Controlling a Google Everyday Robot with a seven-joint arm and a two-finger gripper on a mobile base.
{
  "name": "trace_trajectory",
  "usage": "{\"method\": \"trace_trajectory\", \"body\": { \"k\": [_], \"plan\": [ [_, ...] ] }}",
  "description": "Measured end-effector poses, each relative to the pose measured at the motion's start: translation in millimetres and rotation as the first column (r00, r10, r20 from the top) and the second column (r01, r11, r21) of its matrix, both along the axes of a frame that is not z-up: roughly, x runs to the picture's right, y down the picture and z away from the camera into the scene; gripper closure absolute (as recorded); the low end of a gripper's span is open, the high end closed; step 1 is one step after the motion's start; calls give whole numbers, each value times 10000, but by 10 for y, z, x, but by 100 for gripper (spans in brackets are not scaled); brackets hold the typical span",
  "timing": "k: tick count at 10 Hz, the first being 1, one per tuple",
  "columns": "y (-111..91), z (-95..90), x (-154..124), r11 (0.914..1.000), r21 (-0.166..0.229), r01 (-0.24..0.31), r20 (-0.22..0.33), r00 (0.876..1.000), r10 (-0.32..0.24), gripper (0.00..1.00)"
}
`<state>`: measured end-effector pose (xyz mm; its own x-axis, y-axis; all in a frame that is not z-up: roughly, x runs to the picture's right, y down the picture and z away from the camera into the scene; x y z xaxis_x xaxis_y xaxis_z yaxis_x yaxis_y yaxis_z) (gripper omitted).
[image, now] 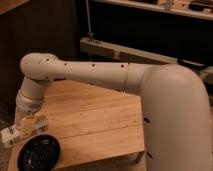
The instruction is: Place the bottle in the ceramic bowl
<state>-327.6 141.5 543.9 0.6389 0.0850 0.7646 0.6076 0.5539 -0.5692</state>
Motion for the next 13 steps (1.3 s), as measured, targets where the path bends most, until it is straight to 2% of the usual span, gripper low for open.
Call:
{"method": "trace_trajectory", "body": {
  "k": [1, 2, 4, 6, 9, 11, 12, 13],
  "plan": [
    [135, 20, -5, 9994, -343, -6, 12, 10000, 6, 100],
    [296, 136, 29, 9959, -886, -201, -34, 9998, 199, 100],
    [534, 370, 58, 9871, -1581, -272, -81, 9996, 262, 100],
    [767, 554, 19, 9770, -2133, -20, -242, 9997, -32, 100],
    [967, 681, -18, 9594, -2811, 223, -519, 9979, -384, 100],
    [1073, 756, 13, 9489, -3148, 236, -834, 9951, -524, 89],
    [1121, 795, 44, 9436, -3301, 249, -1025, 9928, -621, 74],
    [1137, 806, 58, 9419, -3351, 240, -1101, 9918, -645, 67]
  ]
}}
